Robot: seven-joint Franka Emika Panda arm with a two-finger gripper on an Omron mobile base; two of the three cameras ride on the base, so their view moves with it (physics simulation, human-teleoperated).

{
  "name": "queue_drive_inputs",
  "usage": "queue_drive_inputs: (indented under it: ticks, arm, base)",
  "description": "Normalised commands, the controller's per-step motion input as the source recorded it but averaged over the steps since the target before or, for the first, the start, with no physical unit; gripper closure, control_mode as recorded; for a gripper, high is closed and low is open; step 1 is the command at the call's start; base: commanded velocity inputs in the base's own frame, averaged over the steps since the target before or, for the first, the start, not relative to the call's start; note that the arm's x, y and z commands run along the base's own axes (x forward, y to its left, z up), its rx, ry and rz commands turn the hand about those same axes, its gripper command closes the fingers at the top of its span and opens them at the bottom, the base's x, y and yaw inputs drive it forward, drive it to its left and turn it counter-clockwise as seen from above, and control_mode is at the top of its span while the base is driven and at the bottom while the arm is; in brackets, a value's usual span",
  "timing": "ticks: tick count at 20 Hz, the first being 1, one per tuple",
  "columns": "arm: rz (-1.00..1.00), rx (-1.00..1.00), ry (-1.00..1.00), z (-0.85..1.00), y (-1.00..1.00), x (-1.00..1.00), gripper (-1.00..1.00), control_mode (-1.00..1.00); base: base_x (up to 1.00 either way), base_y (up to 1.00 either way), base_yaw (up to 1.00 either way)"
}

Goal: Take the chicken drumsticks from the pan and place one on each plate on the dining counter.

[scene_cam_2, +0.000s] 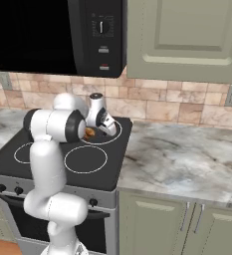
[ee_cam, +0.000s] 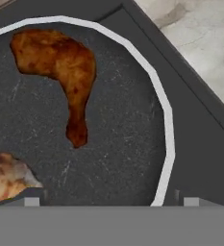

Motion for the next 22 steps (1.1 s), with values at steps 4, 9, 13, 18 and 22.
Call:
queue_drive_inputs:
  ticks: [4,9,13,18,22]
  arm:
    - [0.00,0.06,0.15,-0.18,0.00,0.43,-1.00,-1.00]
    - [0.00,0.02,0.08,-0.18,0.00,0.47,-1.00,-1.00]
    - [0.00,0.00,0.03,-0.19,0.00,0.39,-1.00,-1.00]
    - [0.00,0.00,0.00,-0.26,0.00,0.23,-1.00,-1.00]
    - [0.00,0.00,0.00,-0.26,0.00,0.18,-1.00,-1.00]
  base:
    - [0.00,0.00,0.00]
    - [0.00,0.00,0.00]
    - [0.00,0.00,0.00]
    - [0.00,0.00,0.00]
    - [0.00,0.00,0.00]
